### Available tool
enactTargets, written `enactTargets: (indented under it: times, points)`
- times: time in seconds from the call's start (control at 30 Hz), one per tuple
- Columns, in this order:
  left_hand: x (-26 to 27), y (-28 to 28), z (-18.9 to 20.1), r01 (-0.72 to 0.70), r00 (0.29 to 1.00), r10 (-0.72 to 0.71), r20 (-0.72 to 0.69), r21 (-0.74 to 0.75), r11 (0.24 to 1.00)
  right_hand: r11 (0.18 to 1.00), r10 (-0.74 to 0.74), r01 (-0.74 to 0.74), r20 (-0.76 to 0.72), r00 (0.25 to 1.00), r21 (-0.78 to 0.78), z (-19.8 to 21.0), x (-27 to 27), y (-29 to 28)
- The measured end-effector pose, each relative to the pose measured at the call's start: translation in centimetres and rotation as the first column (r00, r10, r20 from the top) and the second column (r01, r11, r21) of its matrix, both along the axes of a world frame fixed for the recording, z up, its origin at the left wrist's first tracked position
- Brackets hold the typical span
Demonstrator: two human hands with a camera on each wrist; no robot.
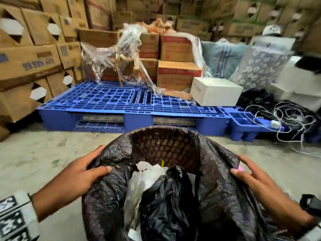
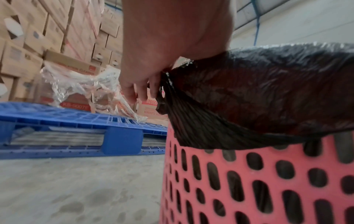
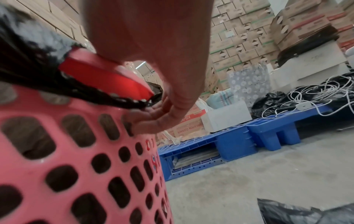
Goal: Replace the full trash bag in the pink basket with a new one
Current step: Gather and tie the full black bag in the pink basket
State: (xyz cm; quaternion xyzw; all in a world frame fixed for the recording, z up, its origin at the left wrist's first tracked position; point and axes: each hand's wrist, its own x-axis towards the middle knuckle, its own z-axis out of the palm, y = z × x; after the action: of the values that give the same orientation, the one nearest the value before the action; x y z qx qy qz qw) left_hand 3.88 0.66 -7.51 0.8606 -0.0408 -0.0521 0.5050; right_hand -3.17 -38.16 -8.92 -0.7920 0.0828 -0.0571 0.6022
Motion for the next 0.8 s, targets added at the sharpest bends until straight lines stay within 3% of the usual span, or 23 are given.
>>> enactTargets:
  times: [0.17,0.33,0.4,0.53,0.7,0.8]
  points:
    - [-1.2,-0.3,1.2,-0.038,0.999,0.034,0.034,0.134,0.99,0.996,-0.07,0.066,0.067,0.995,0.066,2.1,-1.0,2.0]
    - [-1.0,0.0,0.6,-0.005,1.0,0.002,0.023,0.134,0.991,0.994,-0.108,0.107,-0.041,0.993,-0.021,0.4,0.2,0.2]
    - [-1.0,-0.1,0.8,0.015,1.0,-0.015,-0.002,0.162,0.987,0.991,-0.129,0.131,-0.112,0.985,0.011,0.1,0.6,-0.7]
    - [-1.3,-0.6,1.4,0.006,1.0,-0.002,-0.017,0.19,0.982,0.995,-0.075,0.087,-0.214,0.974,0.049,0.2,0.9,-0.9]
    - [-1.5,-0.5,1.4,-0.01,1.0,0.009,0.008,0.195,0.981,0.991,0.03,0.001,-0.23,0.973,0.13,-0.6,0.8,-1.5]
    - [-1.7,-0.6,1.5,-0.014,1.0,0.014,-0.001,0.213,0.977,0.996,0.056,-0.037,-0.233,0.971,0.084,-0.8,0.7,-1.4]
